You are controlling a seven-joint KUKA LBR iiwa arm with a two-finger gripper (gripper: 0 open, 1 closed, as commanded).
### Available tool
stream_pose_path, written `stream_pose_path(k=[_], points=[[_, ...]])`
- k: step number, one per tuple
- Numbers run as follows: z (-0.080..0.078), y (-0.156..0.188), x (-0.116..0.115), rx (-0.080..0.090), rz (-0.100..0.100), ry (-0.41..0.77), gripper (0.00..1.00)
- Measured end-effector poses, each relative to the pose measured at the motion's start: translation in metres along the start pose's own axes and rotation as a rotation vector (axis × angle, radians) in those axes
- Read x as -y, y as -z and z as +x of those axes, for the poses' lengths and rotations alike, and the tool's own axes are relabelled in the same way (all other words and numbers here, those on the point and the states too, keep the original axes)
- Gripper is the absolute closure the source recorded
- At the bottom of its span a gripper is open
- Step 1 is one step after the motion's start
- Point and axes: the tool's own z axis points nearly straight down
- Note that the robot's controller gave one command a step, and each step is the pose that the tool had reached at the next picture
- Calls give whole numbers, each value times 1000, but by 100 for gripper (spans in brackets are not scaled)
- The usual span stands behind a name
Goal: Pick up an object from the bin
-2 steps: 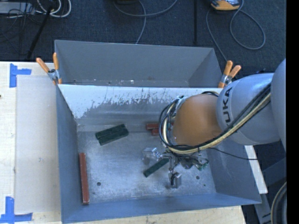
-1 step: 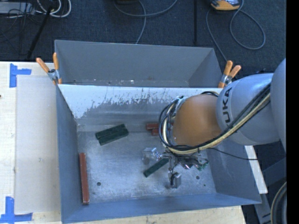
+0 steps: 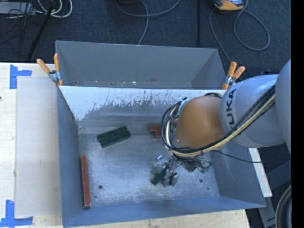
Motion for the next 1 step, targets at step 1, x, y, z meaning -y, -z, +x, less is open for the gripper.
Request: stream_pose_path(k=[1], points=[[-1, 38, -1, 2, 2, -1, 100]])
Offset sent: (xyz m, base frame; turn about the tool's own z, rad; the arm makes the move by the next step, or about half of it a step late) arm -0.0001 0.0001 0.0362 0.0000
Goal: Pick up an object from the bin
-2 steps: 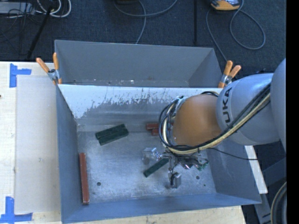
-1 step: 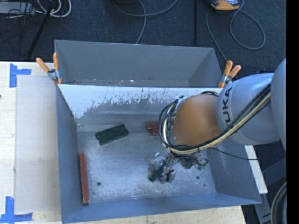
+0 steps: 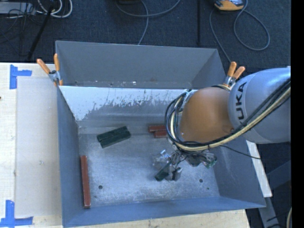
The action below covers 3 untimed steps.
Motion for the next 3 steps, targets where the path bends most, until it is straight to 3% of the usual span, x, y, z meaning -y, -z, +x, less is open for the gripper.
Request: stream_pose_path(k=[1, 3], points=[[-1, 27, 0, 1, 0, -2, 100], [-3, 46, 0, 0, 0, -6, 100]])
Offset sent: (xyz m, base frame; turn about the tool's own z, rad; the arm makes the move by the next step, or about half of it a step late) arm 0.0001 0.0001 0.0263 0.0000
